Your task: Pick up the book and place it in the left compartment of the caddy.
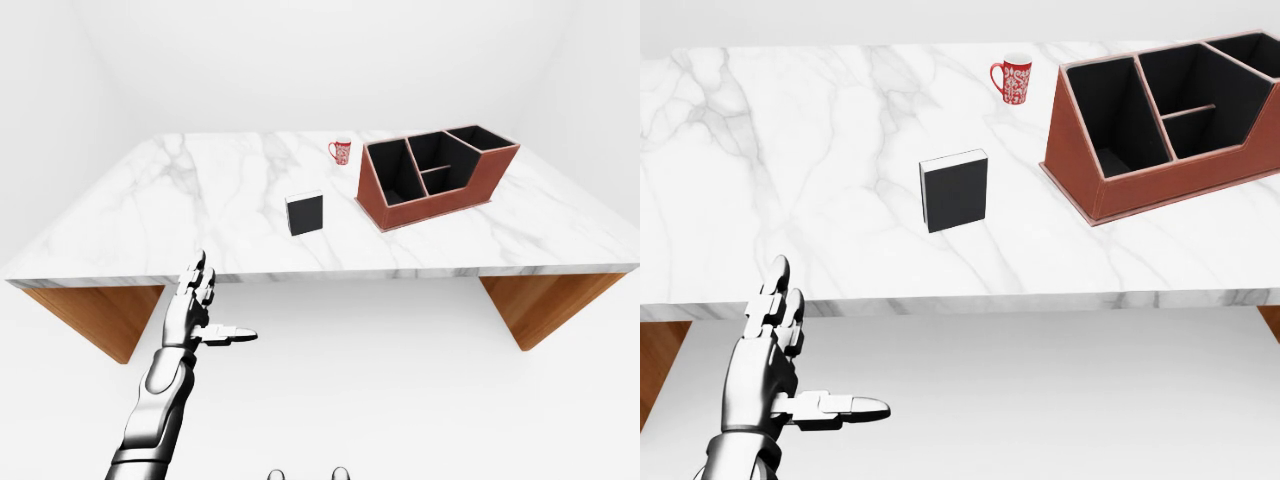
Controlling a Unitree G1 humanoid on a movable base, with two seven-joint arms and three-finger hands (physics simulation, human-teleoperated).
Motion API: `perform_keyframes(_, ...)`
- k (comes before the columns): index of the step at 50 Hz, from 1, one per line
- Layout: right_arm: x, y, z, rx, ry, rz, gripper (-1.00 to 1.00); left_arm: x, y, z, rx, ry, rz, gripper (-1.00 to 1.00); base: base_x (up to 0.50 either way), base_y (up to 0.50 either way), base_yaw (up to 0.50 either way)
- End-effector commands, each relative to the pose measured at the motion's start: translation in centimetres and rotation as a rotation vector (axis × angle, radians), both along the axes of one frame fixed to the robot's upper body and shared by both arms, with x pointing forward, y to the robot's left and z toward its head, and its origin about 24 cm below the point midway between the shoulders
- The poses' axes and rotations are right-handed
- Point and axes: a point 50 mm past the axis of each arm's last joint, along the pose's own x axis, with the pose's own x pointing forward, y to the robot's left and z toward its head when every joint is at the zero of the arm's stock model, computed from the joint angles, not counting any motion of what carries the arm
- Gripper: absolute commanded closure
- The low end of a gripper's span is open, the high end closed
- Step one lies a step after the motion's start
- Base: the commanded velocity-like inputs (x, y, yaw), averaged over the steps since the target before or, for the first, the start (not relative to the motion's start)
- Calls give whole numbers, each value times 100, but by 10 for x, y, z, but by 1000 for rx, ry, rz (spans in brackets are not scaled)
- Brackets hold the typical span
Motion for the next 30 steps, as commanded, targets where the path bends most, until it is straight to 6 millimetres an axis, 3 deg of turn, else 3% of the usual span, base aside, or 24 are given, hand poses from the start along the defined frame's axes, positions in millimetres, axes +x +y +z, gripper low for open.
perform_keyframes(1, 1, 0, 0, -2, 3, 1, -100, 0, 0, 0, 0, 0, 1, -100, 0, 0, 0)
perform_keyframes(30, -5, -2, 1, 17, -37, -10, -100, 0, 1, 1, 0, 0, 4, -100, 0, 0, 0)
